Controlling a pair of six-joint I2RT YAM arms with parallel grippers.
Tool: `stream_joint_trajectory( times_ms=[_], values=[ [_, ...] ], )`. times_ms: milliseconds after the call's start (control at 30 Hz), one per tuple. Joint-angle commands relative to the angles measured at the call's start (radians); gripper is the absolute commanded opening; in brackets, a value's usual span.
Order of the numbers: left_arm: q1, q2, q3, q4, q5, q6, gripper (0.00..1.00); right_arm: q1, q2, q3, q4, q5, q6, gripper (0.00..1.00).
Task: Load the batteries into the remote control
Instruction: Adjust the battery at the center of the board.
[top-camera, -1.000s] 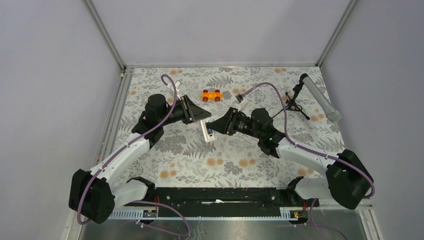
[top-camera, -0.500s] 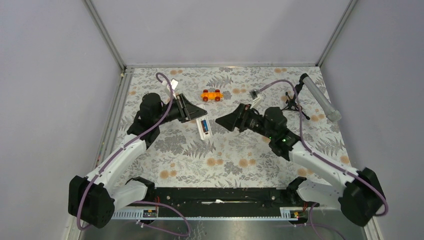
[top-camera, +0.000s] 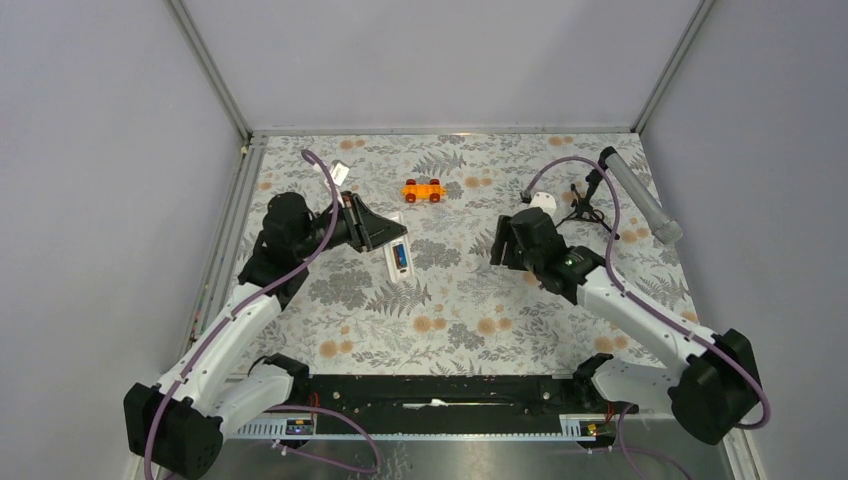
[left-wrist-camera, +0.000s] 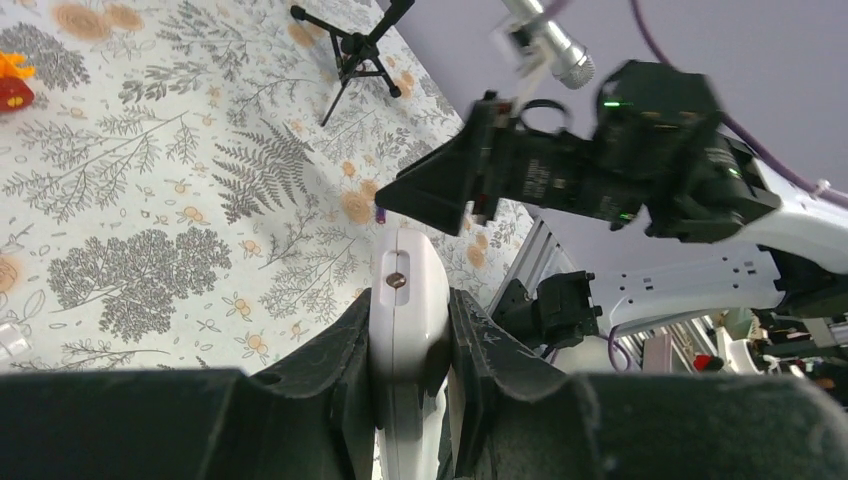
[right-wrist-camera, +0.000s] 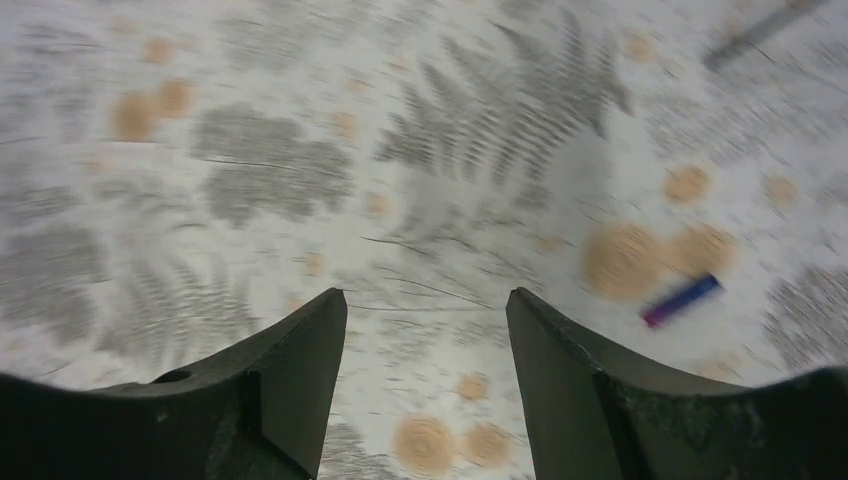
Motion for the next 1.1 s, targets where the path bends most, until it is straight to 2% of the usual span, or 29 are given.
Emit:
stream_joint_trajectory(
  times_ms=[0,300,767,967,1067],
  values=[
    [0.004,-0.054,0.022,0.059,0.016,0.063,0.00,-0.081,0.089,0.029,-0.275,0.237,0.079,0.67],
    [0.004,-0.078,-0.002,0.084,-0.007,0.063,0.00,-0.296,0.156,-0.108,-0.217,0.199,0.170,0.64],
    [0.005,-0.099,-0.019,0.087,-0.014,0.068,0.00,-0.358,0.363,-0.059,-0.175,0.180,0.196,0.49],
    [0.004,-0.111,-0.019,0.080,-0.017,0.077,0.00,-0.359,0.407,-0.039,-0.193,0.165,0.192,0.36],
    [0.004,-0.110,-0.021,0.085,-0.020,0.077,0.00,-0.359,0.399,-0.048,-0.197,0.160,0.194,0.19]
  ],
)
